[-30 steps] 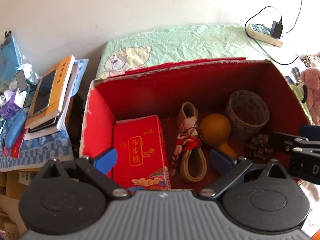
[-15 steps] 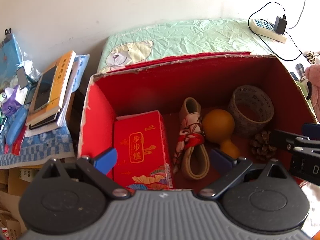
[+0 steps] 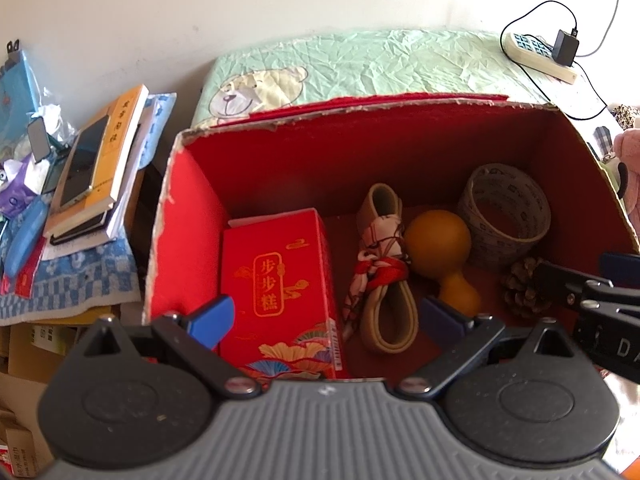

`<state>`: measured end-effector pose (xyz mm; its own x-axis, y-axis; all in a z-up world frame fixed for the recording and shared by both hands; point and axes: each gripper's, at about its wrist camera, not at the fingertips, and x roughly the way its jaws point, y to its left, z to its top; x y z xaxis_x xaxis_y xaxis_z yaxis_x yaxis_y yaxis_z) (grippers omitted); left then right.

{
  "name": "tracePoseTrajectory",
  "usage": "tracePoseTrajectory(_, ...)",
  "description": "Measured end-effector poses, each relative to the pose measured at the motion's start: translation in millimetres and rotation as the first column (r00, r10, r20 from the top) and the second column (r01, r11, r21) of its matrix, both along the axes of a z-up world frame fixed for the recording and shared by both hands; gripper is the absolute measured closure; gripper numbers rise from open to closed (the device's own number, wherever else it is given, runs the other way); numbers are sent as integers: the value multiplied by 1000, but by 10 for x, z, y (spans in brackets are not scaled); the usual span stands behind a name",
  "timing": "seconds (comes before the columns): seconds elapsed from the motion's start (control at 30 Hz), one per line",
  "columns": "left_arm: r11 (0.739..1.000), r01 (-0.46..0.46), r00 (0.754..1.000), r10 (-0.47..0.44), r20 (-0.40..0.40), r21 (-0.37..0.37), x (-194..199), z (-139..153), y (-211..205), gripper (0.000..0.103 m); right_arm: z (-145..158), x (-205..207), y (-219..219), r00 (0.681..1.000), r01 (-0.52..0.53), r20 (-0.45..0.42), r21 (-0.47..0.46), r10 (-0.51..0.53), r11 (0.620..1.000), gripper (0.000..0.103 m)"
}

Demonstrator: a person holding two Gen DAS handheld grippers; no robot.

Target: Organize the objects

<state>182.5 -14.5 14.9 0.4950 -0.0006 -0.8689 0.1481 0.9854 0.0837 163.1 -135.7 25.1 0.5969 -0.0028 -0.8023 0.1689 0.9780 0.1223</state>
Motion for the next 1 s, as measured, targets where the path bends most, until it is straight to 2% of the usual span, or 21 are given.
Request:
tracePoseTrajectory(0.53, 1000, 1, 1000, -1, 14, 5, -16, -32, -17, 3, -23, 21, -19, 1000, 3, 10, 25, -3, 1000, 37)
tracePoseTrajectory(1.0, 1000, 3, 999, -3, 42, 4, -37, 0, 15, 5, -33, 23, 10, 1000, -8, 14, 0, 8, 1000, 37)
